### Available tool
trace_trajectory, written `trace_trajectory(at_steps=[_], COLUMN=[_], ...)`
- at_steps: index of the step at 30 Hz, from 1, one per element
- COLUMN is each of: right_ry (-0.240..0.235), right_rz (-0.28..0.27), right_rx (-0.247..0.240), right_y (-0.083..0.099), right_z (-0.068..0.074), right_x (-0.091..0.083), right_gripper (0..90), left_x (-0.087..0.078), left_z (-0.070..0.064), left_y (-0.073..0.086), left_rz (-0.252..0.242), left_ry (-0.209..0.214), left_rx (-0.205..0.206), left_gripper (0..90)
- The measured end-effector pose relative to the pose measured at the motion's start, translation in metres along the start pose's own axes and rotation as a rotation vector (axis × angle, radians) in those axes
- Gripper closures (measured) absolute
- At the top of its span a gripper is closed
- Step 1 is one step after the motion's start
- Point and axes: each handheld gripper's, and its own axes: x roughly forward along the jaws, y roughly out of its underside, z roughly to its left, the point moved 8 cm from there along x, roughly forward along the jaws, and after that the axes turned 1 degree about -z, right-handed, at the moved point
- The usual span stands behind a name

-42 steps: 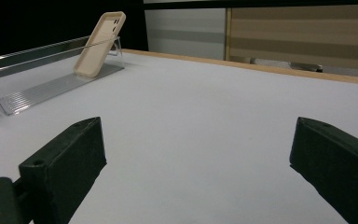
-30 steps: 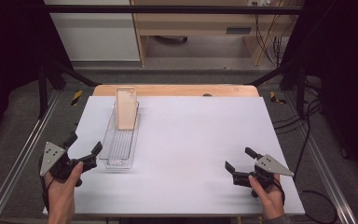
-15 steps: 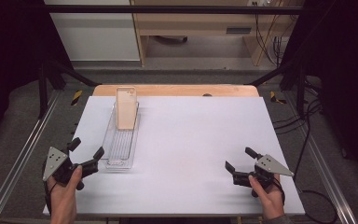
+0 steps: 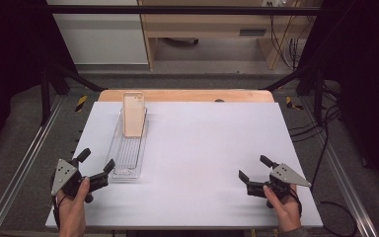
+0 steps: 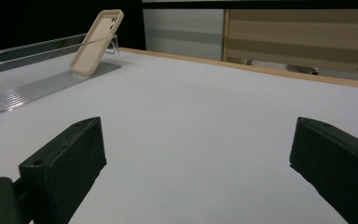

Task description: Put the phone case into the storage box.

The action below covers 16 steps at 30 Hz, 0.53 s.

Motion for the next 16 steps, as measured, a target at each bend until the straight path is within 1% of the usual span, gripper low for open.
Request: trace_trajectory(at_steps=[4,11,15,16], right_ry=[0.004,0.015,0.025,0.029], right_rz=[-0.005,-0.007,-0.007,-0.006], right_rx=[-0.009,-0.026,-0.032,-0.030], right_y=[0.0000,0.0008,0.0013,0.0013], right_z=[-0.0005,-0.0012,-0.0016,-0.0015], right_x=[0.0005,0.0023,0.0041,0.0046], right_gripper=[3.4,3.4,3.3,3.4], left_x=[-0.0006,-0.0053,-0.0071,-0.0072], left_z=[-0.0035,-0.0080,-0.0087,-0.0086], left_y=[0.0020,0.0075,0.0087,0.0097], left_rz=[-0.006,-0.017,-0.025,-0.019], left_ry=[0.005,0.014,0.009,0.007], left_rx=[0.014,0.021,0.023,0.030], left_gripper=[4.0,4.0,3.9,3.9])
